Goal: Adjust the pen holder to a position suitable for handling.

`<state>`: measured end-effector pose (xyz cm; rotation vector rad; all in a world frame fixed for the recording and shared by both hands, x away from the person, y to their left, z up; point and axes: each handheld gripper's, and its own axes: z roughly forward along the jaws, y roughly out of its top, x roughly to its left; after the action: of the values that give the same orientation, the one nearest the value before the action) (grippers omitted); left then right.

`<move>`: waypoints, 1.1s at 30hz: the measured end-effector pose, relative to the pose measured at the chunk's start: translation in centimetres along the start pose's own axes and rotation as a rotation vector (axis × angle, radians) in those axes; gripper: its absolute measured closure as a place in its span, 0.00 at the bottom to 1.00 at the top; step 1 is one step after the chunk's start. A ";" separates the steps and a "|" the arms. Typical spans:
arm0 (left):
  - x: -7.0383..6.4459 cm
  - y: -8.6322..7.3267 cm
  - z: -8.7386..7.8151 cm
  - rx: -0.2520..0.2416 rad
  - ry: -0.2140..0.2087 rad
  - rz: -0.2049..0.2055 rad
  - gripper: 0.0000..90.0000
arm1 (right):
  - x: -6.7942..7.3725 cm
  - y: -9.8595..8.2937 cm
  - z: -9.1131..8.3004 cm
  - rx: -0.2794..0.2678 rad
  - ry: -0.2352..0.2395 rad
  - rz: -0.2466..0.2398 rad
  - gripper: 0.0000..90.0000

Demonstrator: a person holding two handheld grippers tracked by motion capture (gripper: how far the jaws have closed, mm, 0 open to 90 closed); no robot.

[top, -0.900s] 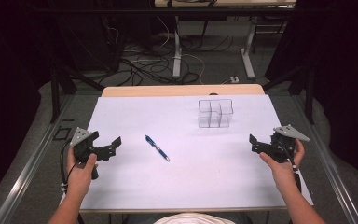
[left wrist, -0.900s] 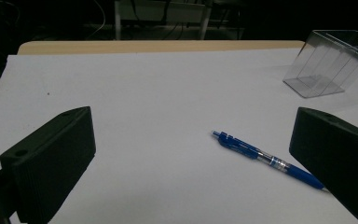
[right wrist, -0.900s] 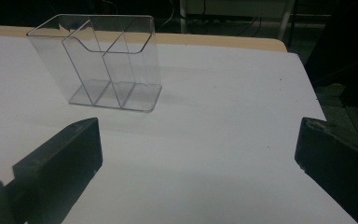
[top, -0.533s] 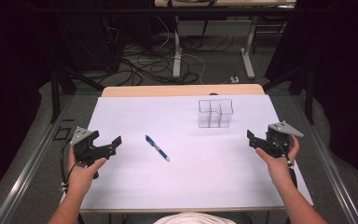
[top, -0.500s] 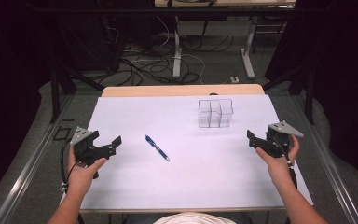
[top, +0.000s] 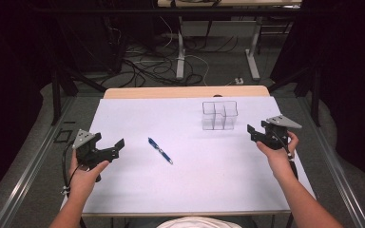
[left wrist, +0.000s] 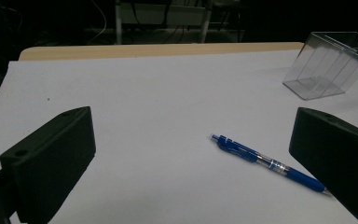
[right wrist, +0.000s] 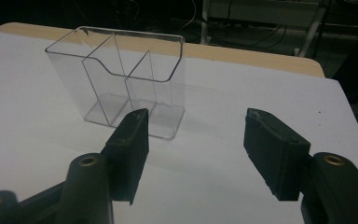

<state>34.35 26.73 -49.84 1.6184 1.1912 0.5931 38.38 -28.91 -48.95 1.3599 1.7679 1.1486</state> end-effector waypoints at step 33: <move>0.2 -0.2 0.0 0.013 0.018 -0.005 0.00 | -1.5 4.9 6.3 0.133 0.029 -0.028 0.81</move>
<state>34.39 26.94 -50.04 1.6234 1.2144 0.5996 46.31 -28.30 -47.27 1.3971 1.9072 1.0566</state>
